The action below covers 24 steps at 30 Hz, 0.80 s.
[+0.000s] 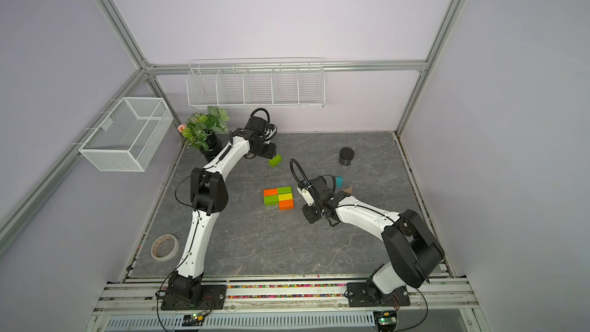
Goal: Assemble a piece of candy with building blocks
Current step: Pick up the building block from the center of the board.
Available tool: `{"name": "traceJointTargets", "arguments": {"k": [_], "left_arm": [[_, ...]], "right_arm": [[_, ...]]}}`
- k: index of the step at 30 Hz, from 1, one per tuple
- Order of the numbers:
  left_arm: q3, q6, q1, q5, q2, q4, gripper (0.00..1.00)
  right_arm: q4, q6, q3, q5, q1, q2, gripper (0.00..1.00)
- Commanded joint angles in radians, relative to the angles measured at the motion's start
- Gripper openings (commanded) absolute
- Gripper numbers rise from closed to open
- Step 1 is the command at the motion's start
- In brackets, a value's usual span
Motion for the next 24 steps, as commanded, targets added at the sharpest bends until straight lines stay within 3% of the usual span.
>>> {"name": "traceJointTargets", "arguments": {"k": [1, 24], "left_arm": [[0.023, 0.041, -0.005, 0.015, 0.032, -0.043, 0.51], [0.028, 0.032, -0.034, 0.023, 0.065, -0.026, 0.47]], "right_arm": [[-0.008, 0.017, 0.004, -0.020, 0.006, 0.019, 0.36], [-0.011, 0.017, 0.004, -0.041, 0.009, 0.053, 0.35]]}}
